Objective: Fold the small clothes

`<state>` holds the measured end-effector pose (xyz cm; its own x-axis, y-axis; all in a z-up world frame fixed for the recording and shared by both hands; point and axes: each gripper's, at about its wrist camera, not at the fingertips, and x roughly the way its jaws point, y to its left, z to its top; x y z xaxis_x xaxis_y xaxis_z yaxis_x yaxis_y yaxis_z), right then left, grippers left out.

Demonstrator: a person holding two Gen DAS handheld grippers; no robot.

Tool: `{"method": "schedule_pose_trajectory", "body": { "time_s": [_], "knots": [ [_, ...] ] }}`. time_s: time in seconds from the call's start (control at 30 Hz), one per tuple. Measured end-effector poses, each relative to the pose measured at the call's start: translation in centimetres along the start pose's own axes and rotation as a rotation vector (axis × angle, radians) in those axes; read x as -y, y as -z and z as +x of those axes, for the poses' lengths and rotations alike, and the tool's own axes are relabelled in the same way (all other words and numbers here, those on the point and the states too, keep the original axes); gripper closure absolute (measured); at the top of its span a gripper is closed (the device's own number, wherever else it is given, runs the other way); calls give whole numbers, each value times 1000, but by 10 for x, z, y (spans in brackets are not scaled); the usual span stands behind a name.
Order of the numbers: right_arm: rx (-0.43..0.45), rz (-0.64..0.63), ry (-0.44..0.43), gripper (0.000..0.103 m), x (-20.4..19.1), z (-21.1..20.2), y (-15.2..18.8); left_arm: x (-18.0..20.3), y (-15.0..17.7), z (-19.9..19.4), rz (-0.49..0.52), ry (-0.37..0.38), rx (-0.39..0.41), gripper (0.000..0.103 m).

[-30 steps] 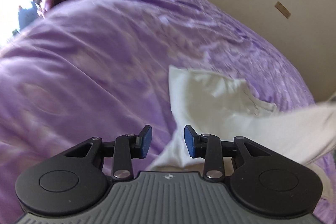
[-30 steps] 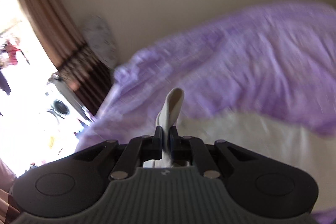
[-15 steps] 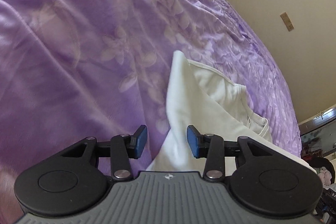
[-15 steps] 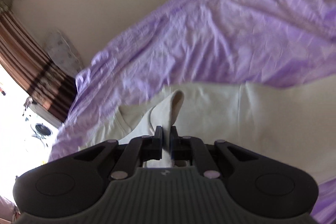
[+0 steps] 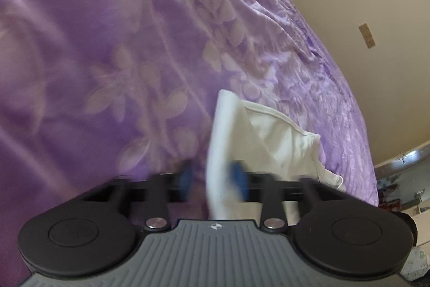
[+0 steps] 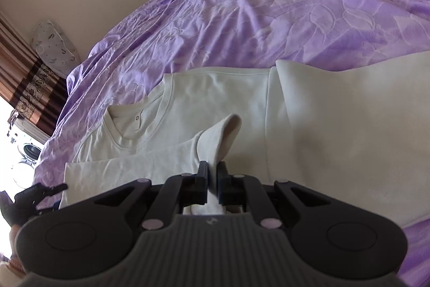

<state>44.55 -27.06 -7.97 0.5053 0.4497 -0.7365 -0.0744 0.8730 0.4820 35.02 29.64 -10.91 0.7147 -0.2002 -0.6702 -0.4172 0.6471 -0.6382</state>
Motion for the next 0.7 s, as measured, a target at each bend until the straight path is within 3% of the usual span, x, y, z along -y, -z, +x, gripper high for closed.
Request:
{"method": "schedule_pose_trajectory", "body": {
  "time_s": [0.07, 0.13, 0.23, 0.33, 0.43, 0.5, 0.53, 0.63, 0.7],
  "knots": [
    [1, 0, -13, 101, 0, -2, 1, 9, -3, -9, 68, 40, 31, 100],
    [20, 3, -58, 101, 0, -10, 1, 24, -6, -24, 210, 58, 56, 100],
    [24, -3, -96, 101, -2, -12, -1, 45, -11, -33, 394, -44, 70, 100],
    [7, -35, -12, 101, -2, 5, 1, 52, -8, -16, 462, -146, 44, 100],
    [-23, -26, 42, 101, 6, 25, 7, 47, -1, -1, 445, -203, 24, 97],
    [-34, -13, 46, 101, 13, 32, 10, 40, -1, -3, 393, -211, 17, 87],
    [-34, -10, 43, 100, 15, 32, 11, 36, -1, -8, 365, -201, 15, 76],
    [-29, -6, 36, 88, 18, 31, 11, 28, -3, -27, 314, -131, -36, 52],
    [-31, 5, 30, 68, 19, 30, 12, 27, -1, -40, 311, -92, -74, 43]
  ]
}}
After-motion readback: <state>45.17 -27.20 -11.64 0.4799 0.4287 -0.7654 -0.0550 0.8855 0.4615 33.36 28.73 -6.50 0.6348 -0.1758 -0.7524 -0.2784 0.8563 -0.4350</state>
